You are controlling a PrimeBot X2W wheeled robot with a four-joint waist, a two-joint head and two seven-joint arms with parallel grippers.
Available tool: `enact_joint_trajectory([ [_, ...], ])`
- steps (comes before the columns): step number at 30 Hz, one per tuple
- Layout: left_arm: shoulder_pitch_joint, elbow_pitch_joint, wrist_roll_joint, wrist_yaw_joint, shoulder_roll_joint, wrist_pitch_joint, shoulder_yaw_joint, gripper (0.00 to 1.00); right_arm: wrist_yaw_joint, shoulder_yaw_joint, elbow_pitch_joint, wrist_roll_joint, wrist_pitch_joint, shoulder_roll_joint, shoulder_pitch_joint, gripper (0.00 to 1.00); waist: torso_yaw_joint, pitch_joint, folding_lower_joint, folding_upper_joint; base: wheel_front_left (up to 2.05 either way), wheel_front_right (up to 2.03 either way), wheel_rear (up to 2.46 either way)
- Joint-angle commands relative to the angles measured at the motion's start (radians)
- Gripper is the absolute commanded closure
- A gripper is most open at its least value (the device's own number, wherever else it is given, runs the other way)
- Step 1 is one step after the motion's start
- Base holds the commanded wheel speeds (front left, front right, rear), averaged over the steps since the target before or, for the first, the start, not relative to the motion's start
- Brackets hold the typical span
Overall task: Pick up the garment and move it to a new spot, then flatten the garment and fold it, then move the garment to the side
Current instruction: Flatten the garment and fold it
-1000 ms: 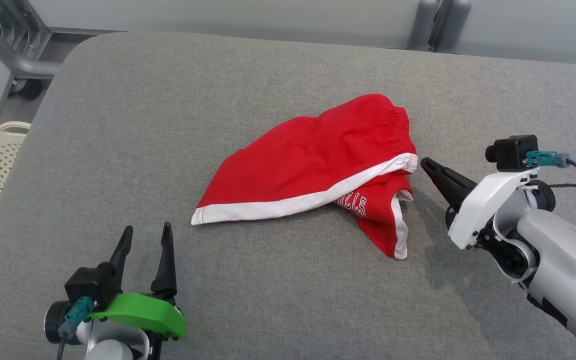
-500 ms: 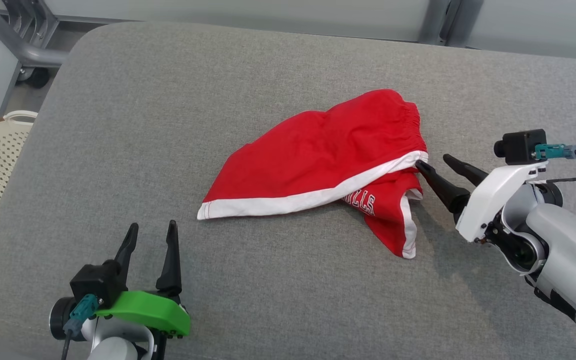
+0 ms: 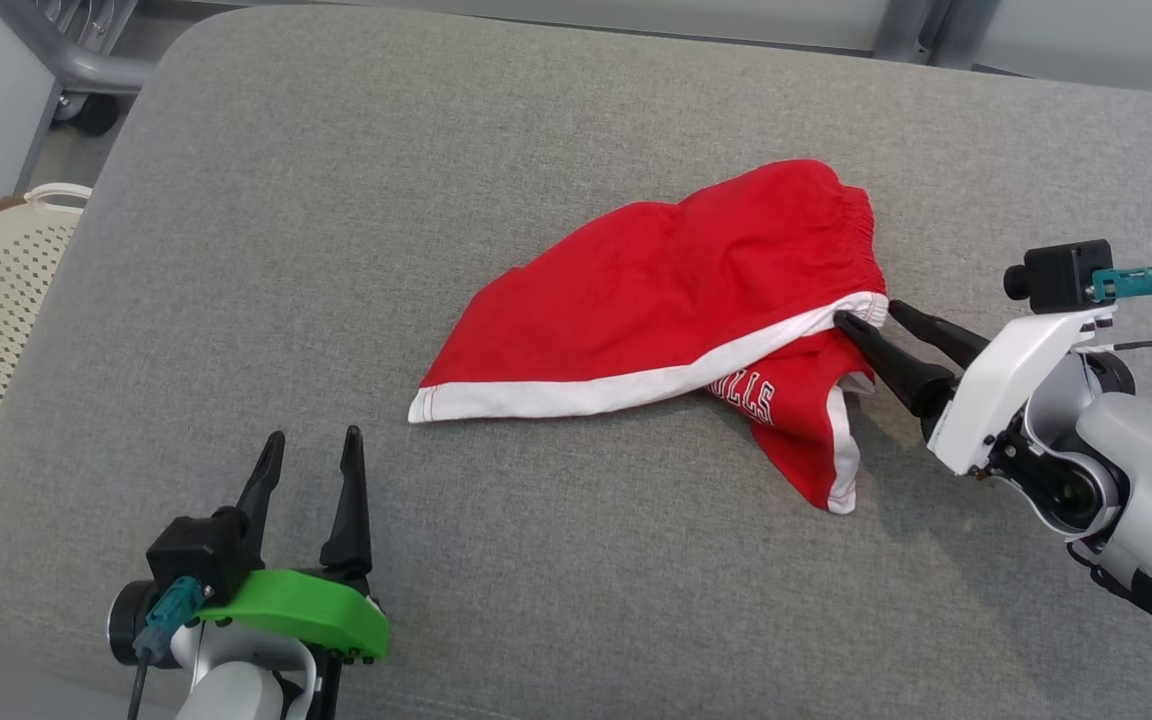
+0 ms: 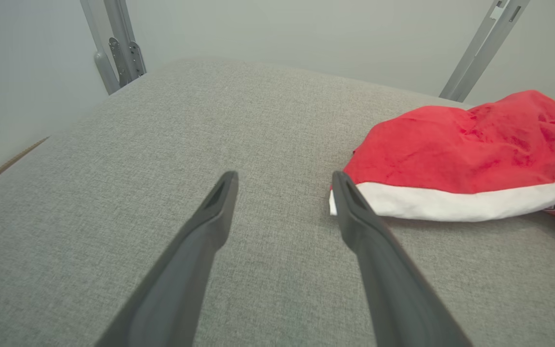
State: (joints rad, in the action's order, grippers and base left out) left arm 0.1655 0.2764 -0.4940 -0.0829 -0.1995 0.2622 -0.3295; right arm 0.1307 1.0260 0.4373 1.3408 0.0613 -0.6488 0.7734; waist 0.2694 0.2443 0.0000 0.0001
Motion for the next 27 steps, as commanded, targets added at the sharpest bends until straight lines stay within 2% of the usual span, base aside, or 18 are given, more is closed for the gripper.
enact_joint_trajectory([
  [1,0.013,0.003,0.009,0.003,0.003,0.003,0.004,0.00,0.000,0.002,-0.006,0.006,0.007,-0.004,0.019,0.01,0.001,0.002,0.0000,-0.0001,0.00,0.00,0.00],
  [2,0.014,0.004,0.010,0.004,0.004,0.003,0.006,0.00,0.000,0.006,-0.010,0.008,0.011,-0.006,0.023,0.14,0.001,0.003,0.0000,-0.0001,0.00,0.00,0.00],
  [3,0.015,0.005,0.012,0.005,0.006,0.003,0.007,0.00,0.000,0.012,-0.013,0.011,0.012,-0.009,0.023,0.35,0.001,0.004,0.0000,-0.0001,0.00,0.00,0.00],
  [4,0.015,0.006,0.014,0.007,0.008,0.003,0.008,0.00,0.000,0.019,-0.016,0.011,0.015,-0.012,0.026,0.50,0.001,0.005,0.0000,-0.0001,0.00,0.00,0.00],
  [7,0.017,0.010,0.017,0.013,0.011,0.003,0.013,0.00,0.000,0.037,-0.023,0.013,0.023,-0.015,0.039,0.68,0.001,0.007,0.0000,-0.0001,0.00,0.00,0.00],
  [11,0.019,0.012,0.025,0.014,0.013,0.003,0.020,0.00,0.000,0.064,-0.026,0.012,0.034,-0.020,0.055,0.97,-0.001,0.012,0.0000,-0.0001,0.00,0.00,0.00],
  [12,0.020,0.013,0.026,0.015,0.014,0.003,0.021,0.00,0.000,0.070,-0.027,0.011,0.038,-0.022,0.059,1.00,-0.001,0.013,0.0000,-0.0001,0.00,0.00,0.00],
  [27,0.004,0.030,0.028,0.040,0.024,0.003,0.025,0.00,0.000,0.146,-0.085,-0.001,0.125,-0.086,0.081,1.00,-0.045,-0.012,0.0000,-0.0001,0.00,0.00,0.00],
])
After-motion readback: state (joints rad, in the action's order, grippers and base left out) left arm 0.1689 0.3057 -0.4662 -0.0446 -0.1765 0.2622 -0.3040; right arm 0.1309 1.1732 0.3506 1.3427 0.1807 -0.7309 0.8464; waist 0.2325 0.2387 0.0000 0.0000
